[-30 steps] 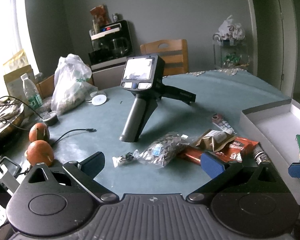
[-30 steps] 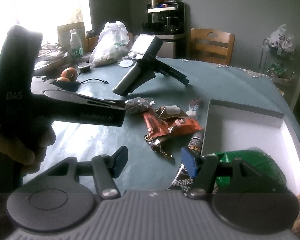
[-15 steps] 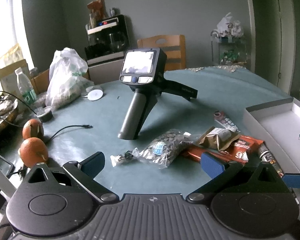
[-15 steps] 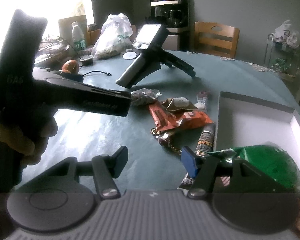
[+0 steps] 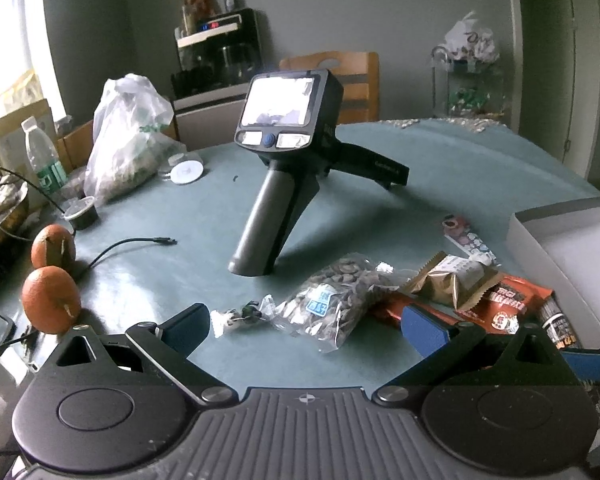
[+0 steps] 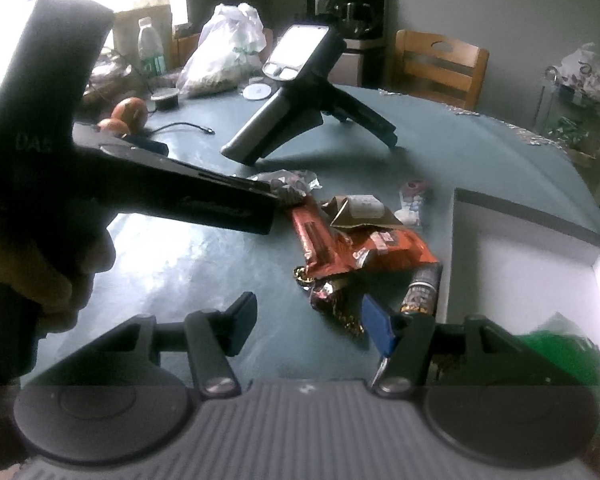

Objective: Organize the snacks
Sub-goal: 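Reach the left tool toward the brown wafer bar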

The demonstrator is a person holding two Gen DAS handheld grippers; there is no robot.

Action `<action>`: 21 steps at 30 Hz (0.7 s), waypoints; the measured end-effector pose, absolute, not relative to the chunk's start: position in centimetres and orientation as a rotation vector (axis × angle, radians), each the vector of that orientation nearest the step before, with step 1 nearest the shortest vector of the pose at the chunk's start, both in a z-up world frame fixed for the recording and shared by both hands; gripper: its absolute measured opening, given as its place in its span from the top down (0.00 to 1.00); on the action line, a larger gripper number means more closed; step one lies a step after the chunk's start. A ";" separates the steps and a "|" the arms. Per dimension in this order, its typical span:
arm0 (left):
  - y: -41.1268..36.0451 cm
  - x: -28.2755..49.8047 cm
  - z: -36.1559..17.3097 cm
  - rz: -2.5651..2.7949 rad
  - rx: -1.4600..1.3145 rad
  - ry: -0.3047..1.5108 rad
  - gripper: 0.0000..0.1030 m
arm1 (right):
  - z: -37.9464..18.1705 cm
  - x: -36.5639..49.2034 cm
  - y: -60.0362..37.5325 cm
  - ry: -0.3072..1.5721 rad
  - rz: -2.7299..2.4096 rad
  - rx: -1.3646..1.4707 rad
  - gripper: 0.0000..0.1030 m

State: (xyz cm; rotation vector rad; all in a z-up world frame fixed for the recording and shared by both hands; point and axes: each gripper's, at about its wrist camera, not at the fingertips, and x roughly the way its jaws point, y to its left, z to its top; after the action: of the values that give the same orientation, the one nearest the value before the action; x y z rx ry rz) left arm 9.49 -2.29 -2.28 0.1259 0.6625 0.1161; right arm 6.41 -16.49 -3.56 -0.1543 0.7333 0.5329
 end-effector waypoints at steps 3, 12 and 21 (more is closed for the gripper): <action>-2.2 10.0 -2.4 0.111 0.112 0.673 0.00 | -3.8 7.0 -16.3 0.742 0.532 -0.168 0.42; -2.7 12.2 -2.8 0.094 0.059 0.729 0.04 | -4.3 8.2 -15.9 0.767 0.529 -0.190 0.42; -3.8 13.0 -4.2 0.098 0.096 0.752 0.05 | -4.6 9.1 -15.9 0.791 0.527 -0.203 0.42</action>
State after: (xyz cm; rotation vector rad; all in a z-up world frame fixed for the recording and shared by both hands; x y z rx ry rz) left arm 13.01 -3.82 -4.23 0.0960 0.7522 0.0979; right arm 9.10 -15.87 -4.58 -0.2029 0.7906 0.5272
